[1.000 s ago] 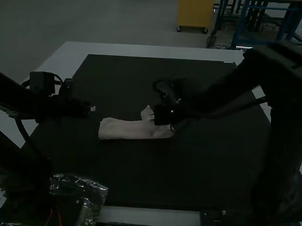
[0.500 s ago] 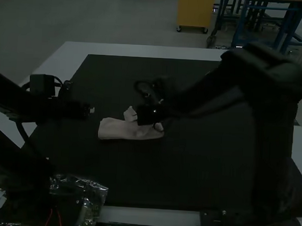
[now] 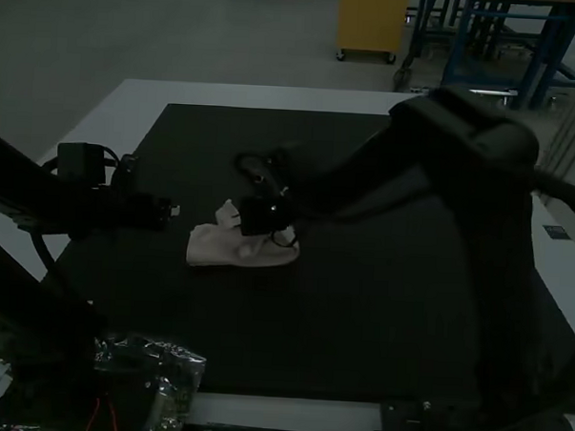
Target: Fold the towel.
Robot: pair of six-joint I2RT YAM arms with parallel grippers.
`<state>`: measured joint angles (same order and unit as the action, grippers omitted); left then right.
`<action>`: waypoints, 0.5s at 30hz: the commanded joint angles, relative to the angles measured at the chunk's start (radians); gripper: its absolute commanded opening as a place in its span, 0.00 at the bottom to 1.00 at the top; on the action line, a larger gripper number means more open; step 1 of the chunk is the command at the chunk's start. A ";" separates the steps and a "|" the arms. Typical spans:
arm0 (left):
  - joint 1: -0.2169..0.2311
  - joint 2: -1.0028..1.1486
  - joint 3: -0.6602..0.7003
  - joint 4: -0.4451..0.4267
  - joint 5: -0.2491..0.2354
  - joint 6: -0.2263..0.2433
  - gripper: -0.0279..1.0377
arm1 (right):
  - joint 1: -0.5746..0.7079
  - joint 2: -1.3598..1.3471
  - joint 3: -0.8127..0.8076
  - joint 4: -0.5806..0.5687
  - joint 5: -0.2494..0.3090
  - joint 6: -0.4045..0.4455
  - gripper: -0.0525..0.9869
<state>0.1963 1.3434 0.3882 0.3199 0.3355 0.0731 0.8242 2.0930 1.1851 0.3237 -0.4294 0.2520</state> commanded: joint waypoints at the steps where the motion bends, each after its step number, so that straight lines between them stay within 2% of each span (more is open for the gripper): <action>1: 0.011 0.000 -0.003 0.010 -0.015 -0.007 0.94 | 0.039 0.009 0.050 0.006 -0.054 0.041 0.09; 3: 0.011 0.000 -0.005 0.024 -0.023 -0.010 0.94 | 0.049 0.010 0.064 0.006 -0.072 0.070 0.26; 5: 0.011 -0.003 -0.005 0.036 -0.036 -0.015 0.94 | 0.056 0.010 0.076 0.005 -0.078 0.095 0.49; 9: 0.014 -0.006 -0.005 0.065 -0.062 -0.039 0.94 | 0.076 0.010 0.105 0.000 -0.080 0.102 0.81; 12: 0.032 -0.006 -0.005 0.082 -0.070 -0.053 0.94 | 0.076 0.004 0.122 -0.002 -0.081 0.107 0.86; 15: 0.055 -0.006 -0.005 0.091 -0.070 -0.062 0.94 | 0.070 -0.002 0.125 -0.002 -0.081 0.110 0.86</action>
<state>0.2298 1.3434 0.3882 0.3973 0.2825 0.0349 0.8944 2.1056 1.2846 0.3206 -0.4938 0.3450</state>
